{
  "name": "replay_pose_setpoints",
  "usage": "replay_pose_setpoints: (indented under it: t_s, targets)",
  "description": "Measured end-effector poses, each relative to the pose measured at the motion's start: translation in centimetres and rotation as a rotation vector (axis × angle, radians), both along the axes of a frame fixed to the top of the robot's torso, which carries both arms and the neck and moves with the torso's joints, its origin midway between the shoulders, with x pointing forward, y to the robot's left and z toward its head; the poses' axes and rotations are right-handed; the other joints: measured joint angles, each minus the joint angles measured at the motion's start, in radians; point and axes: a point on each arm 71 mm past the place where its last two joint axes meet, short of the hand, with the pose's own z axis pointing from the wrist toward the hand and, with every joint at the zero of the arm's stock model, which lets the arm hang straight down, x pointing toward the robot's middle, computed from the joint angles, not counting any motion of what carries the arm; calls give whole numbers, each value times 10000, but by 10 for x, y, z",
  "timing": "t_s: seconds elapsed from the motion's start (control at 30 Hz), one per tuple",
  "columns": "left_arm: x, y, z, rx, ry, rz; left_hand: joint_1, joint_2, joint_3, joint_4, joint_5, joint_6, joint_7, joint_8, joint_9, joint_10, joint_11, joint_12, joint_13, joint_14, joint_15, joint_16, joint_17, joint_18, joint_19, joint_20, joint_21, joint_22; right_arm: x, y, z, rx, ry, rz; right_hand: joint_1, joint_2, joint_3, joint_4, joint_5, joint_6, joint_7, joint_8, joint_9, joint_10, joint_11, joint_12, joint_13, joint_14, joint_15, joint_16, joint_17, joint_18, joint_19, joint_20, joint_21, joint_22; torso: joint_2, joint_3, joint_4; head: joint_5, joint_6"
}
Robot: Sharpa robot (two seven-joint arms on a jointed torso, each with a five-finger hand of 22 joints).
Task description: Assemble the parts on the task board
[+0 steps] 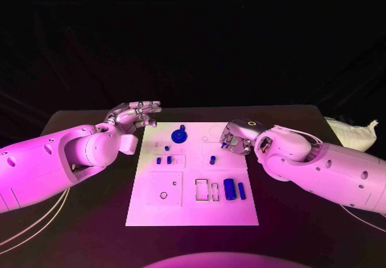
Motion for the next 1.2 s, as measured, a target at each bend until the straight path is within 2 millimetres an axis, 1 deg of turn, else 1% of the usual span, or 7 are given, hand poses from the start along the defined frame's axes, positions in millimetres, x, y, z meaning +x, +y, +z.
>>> replay_pose_setpoints:
  t_s: [0.13,0.27,0.43,0.57,0.77,1.0,1.2]
  targets:
    - [0,0,0,3,2,1,0,0,0,0,0,0,0,0,0,0,0,0,0,1,0,0,0,0,0,0,0,0,-8,9,7,305,-34,252,0,0,0,0,0,0,0,-1,-9,0,0,0,-11,0,0,0,-1,0,0,0,0,0,0,-3,6,14,7]
    - [0,0,0,-1,5,-12,0,0,0,0,0,0,0,0,0,0,0,0,0,3,3,0,1,0,0,0,0,0,-20,26,14,694,-70,740,0,0,-27,-27,0,33,34,-9,-14,0,1,0,-11,0,0,0,-1,0,0,0,0,-1,0,-5,14,91,11]
    - [0,-2,0,-15,10,-55,0,0,0,0,0,0,0,0,0,-1,0,0,-1,-22,-22,0,-8,0,0,0,1,0,-37,52,20,1140,-31,1451,1,-1,-27,-27,0,33,35,-20,-13,0,1,-37,-20,0,0,0,-2,0,0,0,0,-2,-3,-20,26,244,9]
    - [0,-5,0,-38,15,-116,0,0,0,0,0,0,0,0,1,-35,33,0,-1,-22,-23,0,-18,0,0,0,1,-10,-49,71,20,1424,45,1954,1,-1,-27,-27,0,33,35,-21,-5,0,1,-37,-20,0,0,0,-3,0,0,1,0,-10,-6,-28,29,467,-32]
    - [-1,-12,0,-88,20,-245,0,0,0,0,0,0,0,0,1,-35,33,0,-1,-22,-23,0,-17,-1,0,0,1,-10,-61,93,11,1608,216,2499,1,-1,-20,-34,0,31,36,-22,-6,0,1,-37,-29,0,1,-1,-3,1,0,1,0,-27,-3,-39,37,797,-88]
    - [-2,-18,1,-144,28,-391,0,0,1,0,0,0,0,0,1,-35,33,0,-1,-22,-22,0,-17,0,0,0,1,-10,-67,109,-7,1493,405,2847,3,0,-24,-85,0,30,37,-41,-8,0,1,-77,-29,0,0,-1,-4,0,-1,1,0,-29,7,-40,29,994,-160]
    - [-4,-24,1,-191,28,-525,0,0,1,0,0,0,0,0,1,-35,33,0,-1,-21,-22,0,-16,0,0,0,2,-9,-70,117,-21,1313,526,3029,46,42,2,-112,0,27,39,-59,-13,-1,2,-77,-37,-1,1,-1,-5,0,-1,1,0,-40,15,-35,26,1110,-212]
